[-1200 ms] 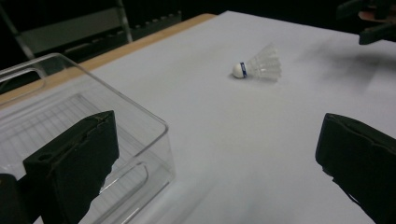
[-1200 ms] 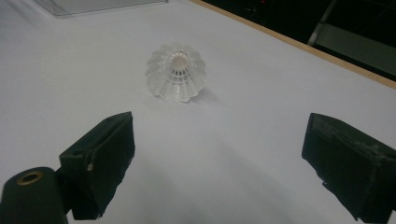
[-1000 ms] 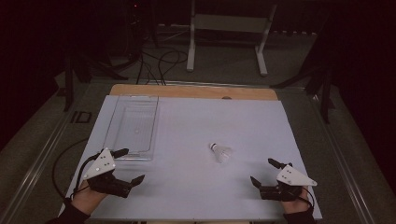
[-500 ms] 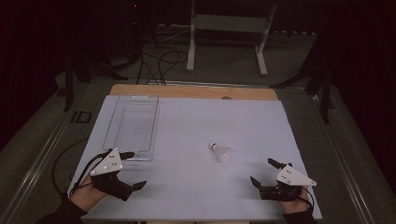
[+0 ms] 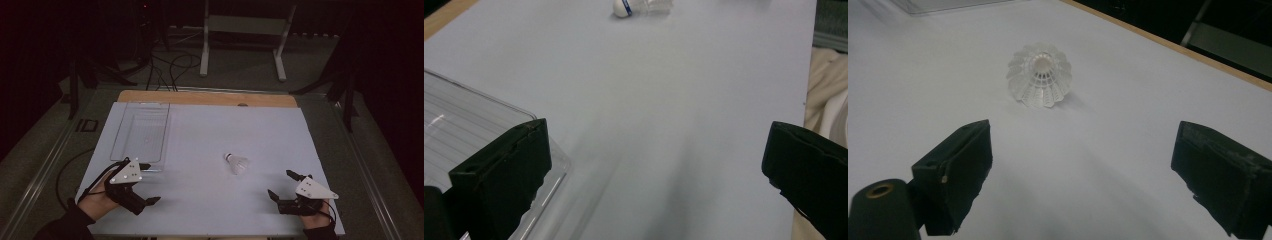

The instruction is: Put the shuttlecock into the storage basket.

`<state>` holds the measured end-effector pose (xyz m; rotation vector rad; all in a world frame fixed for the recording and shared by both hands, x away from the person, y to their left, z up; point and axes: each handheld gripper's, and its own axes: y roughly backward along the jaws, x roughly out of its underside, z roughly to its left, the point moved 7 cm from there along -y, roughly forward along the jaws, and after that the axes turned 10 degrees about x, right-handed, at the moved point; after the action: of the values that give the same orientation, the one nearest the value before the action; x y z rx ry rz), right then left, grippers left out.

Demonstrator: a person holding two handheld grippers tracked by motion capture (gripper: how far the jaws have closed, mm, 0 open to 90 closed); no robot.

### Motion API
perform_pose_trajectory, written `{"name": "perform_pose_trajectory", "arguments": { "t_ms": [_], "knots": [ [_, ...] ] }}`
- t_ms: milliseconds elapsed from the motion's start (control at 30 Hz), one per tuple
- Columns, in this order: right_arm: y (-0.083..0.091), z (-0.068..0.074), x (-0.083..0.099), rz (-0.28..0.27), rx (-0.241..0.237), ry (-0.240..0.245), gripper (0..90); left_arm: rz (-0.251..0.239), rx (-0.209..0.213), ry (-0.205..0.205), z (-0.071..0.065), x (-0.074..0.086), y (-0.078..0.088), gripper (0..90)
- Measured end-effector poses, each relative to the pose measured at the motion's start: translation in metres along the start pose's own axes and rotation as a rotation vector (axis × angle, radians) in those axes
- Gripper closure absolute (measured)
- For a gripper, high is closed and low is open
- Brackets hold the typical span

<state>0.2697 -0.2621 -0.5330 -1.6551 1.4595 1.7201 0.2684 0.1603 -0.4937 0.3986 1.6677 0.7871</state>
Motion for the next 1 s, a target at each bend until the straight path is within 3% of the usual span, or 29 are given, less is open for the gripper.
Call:
{"name": "perform_pose_trajectory", "arguments": {
  "t_ms": [733,1000],
  "knots": [
    [-0.001,0.001,0.000,0.006,-0.004,0.002,9.7,0.186,0.075,-0.053,-0.002,-0.004,-0.014,0.2],
    [0.000,0.001,0.000,0.005,-0.002,0.004,9.7,0.223,0.093,-0.068,-0.002,-0.010,-0.018,0.2]
  ]
}}
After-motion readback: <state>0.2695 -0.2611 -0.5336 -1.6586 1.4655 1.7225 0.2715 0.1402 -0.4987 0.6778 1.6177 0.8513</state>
